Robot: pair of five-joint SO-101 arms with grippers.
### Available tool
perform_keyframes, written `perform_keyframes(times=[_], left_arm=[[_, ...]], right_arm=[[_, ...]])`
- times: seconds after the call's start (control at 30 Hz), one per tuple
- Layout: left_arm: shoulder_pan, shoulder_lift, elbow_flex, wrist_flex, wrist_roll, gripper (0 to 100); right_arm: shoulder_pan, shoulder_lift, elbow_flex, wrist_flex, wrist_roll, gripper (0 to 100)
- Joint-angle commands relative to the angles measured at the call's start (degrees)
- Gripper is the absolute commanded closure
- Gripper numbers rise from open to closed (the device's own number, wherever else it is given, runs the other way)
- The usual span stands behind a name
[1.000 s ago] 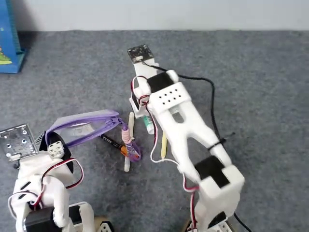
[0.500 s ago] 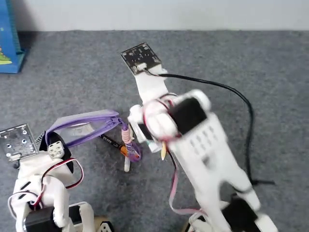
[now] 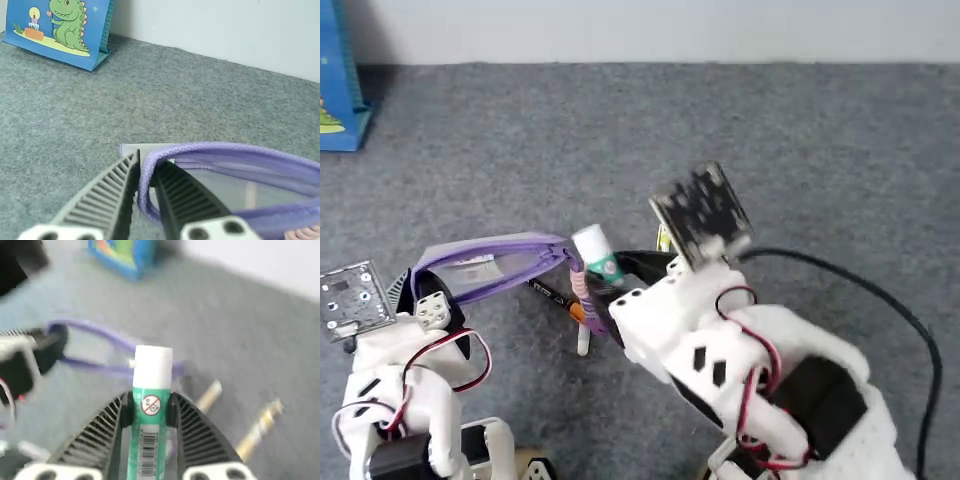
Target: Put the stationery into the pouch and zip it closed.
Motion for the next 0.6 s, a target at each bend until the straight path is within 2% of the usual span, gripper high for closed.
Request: perform_keyframes(times=[0.0, 0.27, 0.4, 0.57], left_arm=[[-0.1, 0.3, -3.5, 0.6, -0.9, 99], [-0.1, 0.3, -3.5, 0.7, -0.9, 99], [-0.1, 0.3, -2.9, 0.8, -0.9, 99], [3.0, 0.3, -2.2, 0.7, -1.0, 99]], right_arm=[[-3.3, -8.2, 10.9, -16.1, -0.2, 99.1], [-7.9, -13.1, 30.4, -49.6, -0.2, 99.1], [-8.3, -13.0, 39.4, -69.9, -0.2, 99.1], [-8.1, -6.0, 46.8, -90.6, -0.2, 99.1]])
